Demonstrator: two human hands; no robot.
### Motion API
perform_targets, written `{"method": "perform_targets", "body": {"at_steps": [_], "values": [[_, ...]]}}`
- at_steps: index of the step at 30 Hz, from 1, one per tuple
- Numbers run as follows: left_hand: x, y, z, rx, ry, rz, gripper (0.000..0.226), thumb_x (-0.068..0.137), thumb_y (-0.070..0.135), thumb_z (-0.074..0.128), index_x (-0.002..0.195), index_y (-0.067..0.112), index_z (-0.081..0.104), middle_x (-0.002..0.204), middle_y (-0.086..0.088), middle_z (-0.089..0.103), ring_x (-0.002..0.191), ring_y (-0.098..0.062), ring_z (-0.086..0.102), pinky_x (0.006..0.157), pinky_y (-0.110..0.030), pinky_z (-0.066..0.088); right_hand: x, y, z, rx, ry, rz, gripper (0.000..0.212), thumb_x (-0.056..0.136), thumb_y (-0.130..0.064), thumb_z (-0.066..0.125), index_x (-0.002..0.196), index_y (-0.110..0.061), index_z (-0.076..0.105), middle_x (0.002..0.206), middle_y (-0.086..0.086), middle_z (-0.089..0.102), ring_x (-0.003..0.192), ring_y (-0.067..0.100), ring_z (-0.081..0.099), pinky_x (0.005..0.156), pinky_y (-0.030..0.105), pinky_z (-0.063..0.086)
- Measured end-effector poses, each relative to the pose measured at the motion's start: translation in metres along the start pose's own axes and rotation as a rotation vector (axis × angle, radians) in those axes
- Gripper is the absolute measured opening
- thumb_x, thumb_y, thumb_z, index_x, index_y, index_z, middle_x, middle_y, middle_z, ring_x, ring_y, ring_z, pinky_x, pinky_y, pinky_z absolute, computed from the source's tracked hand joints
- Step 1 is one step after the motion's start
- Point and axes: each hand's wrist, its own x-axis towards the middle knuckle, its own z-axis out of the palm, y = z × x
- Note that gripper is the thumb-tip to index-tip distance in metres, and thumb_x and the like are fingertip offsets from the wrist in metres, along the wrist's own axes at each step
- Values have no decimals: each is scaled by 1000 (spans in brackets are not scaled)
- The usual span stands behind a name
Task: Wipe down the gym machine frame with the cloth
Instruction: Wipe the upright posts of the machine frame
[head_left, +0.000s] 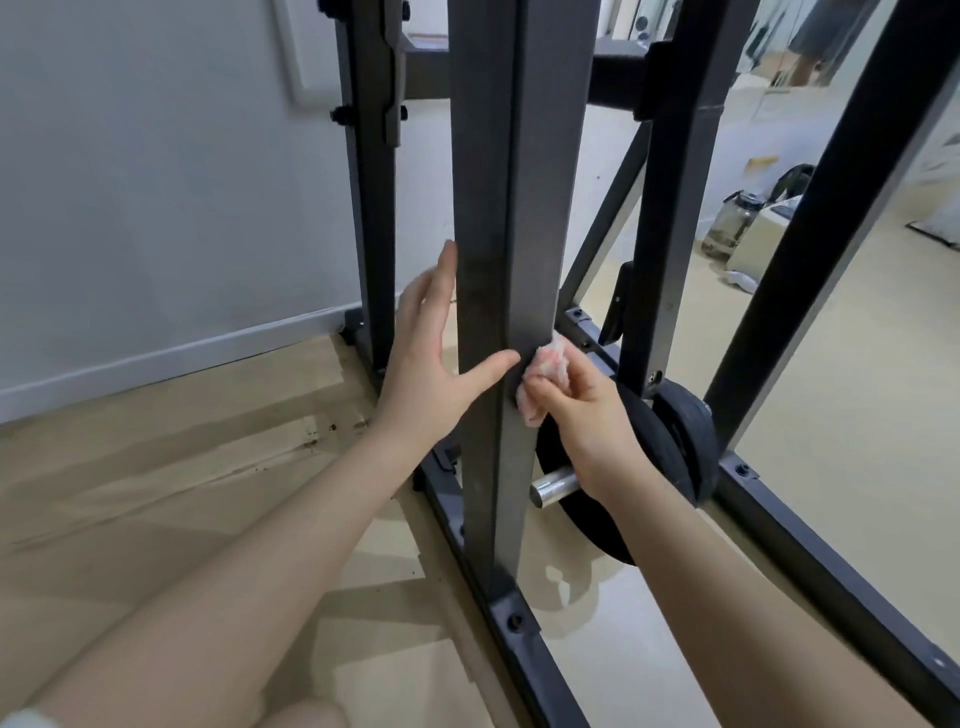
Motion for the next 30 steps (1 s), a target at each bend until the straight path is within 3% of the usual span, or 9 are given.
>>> {"method": "perform_targets", "body": {"at_steps": [4,8,11,14,16,20,24,27,30], "values": [[21,19,-10,-128,20,-9,88,82,22,72,135,51,7,153,3,23,137,-16,32,108,-46,37,25,-36,3,-25,0,-193,38,88,-2,58,120,-24,58,90,-17,63,87,-1,59,78,18,49],[22,27,-14,-126,-53,-15,83,84,15,69,137,48,14,149,3,31,135,-13,35,104,-41,44,9,-19,13,-58,-28,-160,57,89,5,57,131,-32,42,122,-5,60,116,9,56,102,35,46],[24,36,-17,-99,-56,-47,86,84,14,69,135,51,12,147,4,32,133,-12,37,105,-38,43,7,-16,14,-114,17,-228,45,88,1,60,126,-20,48,114,4,61,107,17,59,95,42,50],[28,45,-23,-123,-74,-113,82,87,17,65,139,53,12,143,7,36,130,-10,42,107,-40,39,29,-38,21,-137,29,-380,55,86,-10,58,131,-37,42,111,-30,54,105,-1,55,91,21,45],[34,53,-29,-252,-75,-220,75,90,28,60,141,56,13,141,4,42,124,-12,50,104,-44,43,38,-44,21,-181,-8,-468,77,90,-4,54,142,-45,14,129,-38,38,120,-8,44,100,11,35],[47,71,-32,-107,-86,-255,77,82,50,61,138,62,9,142,6,44,127,-10,46,103,-45,43,34,-15,-1,-497,-117,-597,86,90,4,56,145,-31,1,158,10,14,141,6,21,108,17,29],[49,78,-21,-40,-12,-249,75,89,37,60,144,53,10,142,2,46,127,-14,46,102,-44,44,48,-14,-10,-656,-136,-767,83,87,-6,64,146,-22,8,155,6,1,137,24,29,100,31,36],[47,77,-18,-35,18,-259,69,92,37,55,144,52,12,133,9,54,119,-9,54,100,-37,47,66,-31,-11,-556,-212,-782,78,90,-17,54,147,-36,3,152,-16,-11,139,3,14,101,26,36],[48,80,-17,-24,60,-260,67,92,34,56,146,44,18,124,18,57,112,7,53,94,-14,45,57,-26,-16,-495,-289,-719,80,92,-7,54,141,-42,2,151,-10,-10,137,-9,9,100,27,36]]}}
